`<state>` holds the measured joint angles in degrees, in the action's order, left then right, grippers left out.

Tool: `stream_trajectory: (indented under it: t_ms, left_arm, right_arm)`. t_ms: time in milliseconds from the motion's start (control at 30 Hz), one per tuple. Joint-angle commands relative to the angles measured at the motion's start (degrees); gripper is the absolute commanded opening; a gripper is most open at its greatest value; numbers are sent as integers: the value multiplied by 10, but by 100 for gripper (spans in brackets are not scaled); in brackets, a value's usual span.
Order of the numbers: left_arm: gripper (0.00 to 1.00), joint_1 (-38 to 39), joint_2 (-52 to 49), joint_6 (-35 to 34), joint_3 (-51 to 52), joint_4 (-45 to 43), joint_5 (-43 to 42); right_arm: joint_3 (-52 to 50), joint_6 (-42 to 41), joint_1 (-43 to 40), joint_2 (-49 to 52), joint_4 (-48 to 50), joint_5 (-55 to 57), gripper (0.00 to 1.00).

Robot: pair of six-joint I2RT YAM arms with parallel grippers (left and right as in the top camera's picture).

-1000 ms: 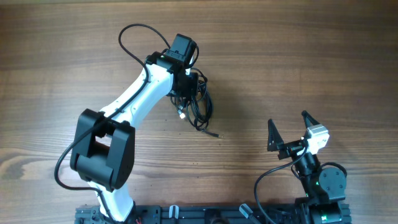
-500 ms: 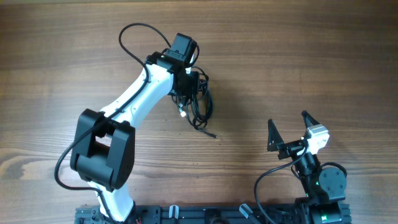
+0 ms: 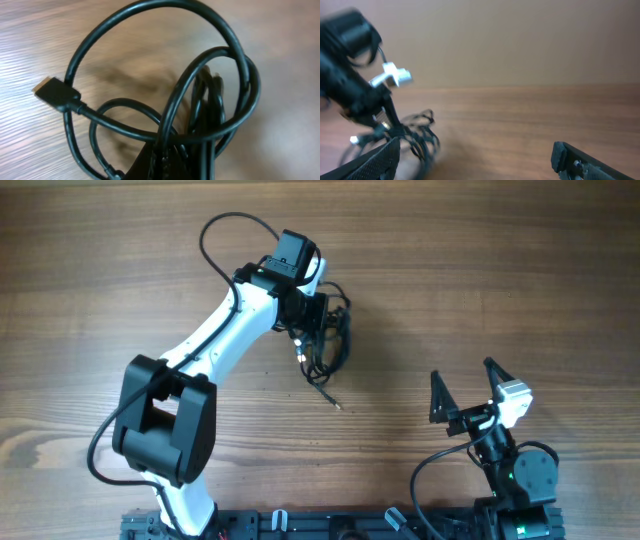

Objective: Untangle cables
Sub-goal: 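Reach the right gripper to the hanging cable loops beside left gripper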

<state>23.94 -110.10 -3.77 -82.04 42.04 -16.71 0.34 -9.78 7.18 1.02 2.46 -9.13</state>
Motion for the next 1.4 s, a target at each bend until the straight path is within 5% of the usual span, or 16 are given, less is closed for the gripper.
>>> stream_trajectory:
  t_ms: [0, 133, 300, 600, 733, 833, 900, 1000, 1367]
  left_arm:
    - [4, -34, -7, 180, -1, 26, -250]
    - [4, -85, -7, 283, 0, 68, -415]
    - [4, -128, -7, 306, 0, 68, -521]
    - [4, -147, -7, 306, 0, 76, -492]
    - [4, -147, -7, 305, 0, 76, -492]
    - [4, -147, -7, 283, 0, 73, -470]
    - [4, -145, -7, 251, 0, 60, -447]
    - [4, -137, -7, 195, 0, 32, -398]
    - [4, -106, -7, 191, 0, 25, -361]
  right_arm:
    - [15, -41, 1, 0, 3, -59, 100]
    - [134, -7, 0, 32, -96, -58, 100]
    - [307, -7, 0, 178, -186, -60, 100]
    - [656, -25, 0, 563, -504, -162, 100]
    - [679, -124, 0, 663, -486, -297, 100]
    - [678, -127, 2, 717, -482, -346, 71]
    - [677, -129, 16, 741, -479, -349, 61]
    - [676, -167, 54, 769, -460, -336, 59]
    - [676, -353, 153, 891, -313, -220, 46]
